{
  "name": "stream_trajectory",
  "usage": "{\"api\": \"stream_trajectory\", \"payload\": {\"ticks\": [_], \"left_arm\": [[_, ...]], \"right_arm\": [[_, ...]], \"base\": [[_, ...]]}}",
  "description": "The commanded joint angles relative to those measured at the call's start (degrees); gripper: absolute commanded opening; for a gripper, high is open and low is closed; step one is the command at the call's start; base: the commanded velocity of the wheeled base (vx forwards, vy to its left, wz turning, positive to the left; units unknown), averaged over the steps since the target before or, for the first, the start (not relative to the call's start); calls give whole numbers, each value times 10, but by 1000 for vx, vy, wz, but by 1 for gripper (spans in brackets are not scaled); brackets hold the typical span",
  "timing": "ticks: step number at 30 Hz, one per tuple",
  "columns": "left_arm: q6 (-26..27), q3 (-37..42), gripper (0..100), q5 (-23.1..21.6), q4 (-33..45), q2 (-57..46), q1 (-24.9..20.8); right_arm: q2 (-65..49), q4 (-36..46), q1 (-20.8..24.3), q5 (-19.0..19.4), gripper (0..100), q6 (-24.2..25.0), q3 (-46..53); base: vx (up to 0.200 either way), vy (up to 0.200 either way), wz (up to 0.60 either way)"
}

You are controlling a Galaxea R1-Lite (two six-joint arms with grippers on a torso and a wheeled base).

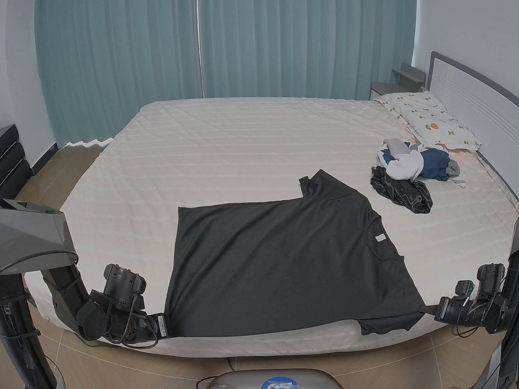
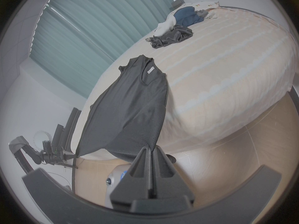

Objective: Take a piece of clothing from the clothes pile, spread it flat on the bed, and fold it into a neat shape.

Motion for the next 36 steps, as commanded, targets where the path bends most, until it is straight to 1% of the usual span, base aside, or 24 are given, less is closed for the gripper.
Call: {"api": "stream_trajectory", "payload": {"ticks": [1,3,4,5,7,8,12,14,17,22,24,25,28,29,32,34,35,36], "left_arm": [[18,-1,0,0,24,-10,0],[22,-1,0,0,35,-11,-1],[28,-1,0,0,53,-17,-4],[29,-3,0,1,67,-21,-6],[30,-6,0,1,83,-25,-10],[30,-12,0,1,107,-31,-16],[30,-24,0,1,142,-34,-18],[30,-27,0,1,145,-34,-18],[29,-36,0,1,145,-34,-14],[24,-57,0,1,143,-46,7],[23,-61,0,1,143,-48,12],[17,-71,0,0,142,-53,22],[8,-80,0,0,141,-55,26],[-5,-90,0,-1,138,-55,32],[-9,-99,0,-5,122,-54,38],[-9,-100,0,-5,116,-53,38],[-16,-101,0,-4,90,-49,37],[-24,-101,0,-3,78,-49,35]], "right_arm": [[-42,40,-14,0,0,-35,10],[-47,58,-21,1,0,-53,10],[-53,77,-35,1,0,-74,10],[-56,87,-42,1,0,-85,10],[-56,95,-49,4,0,-93,10],[-56,100,-57,14,0,-101,10],[-56,101,-63,29,0,-104,10],[-56,102,-63,30,0,-104,10],[-57,94,-60,43,0,-104,10],[-85,80,-55,77,0,-101,5],[-89,80,-50,79,0,-99,2],[-92,80,-41,79,0,-97,-9],[-90,81,-35,79,0,-95,-21],[-87,81,-30,79,0,-85,-41],[-89,81,-24,77,0,-50,-66],[-90,81,-23,77,0,-43,-71],[-89,82,-16,74,0,-24,-92],[-87,84,-14,73,0,-22,-103]], "base": [[0,0,0],[0,0,0],[0,0,0],[0,0,0],[0,0,0],[0,0,0],[0,0,0],[0,0,0],[0,0,0],[0,0,0],[0,0,0],[0,0,0],[0,0,0],[0,0,0],[0,0,0],[0,0,0],[0,0,0],[0,0,0]]}}
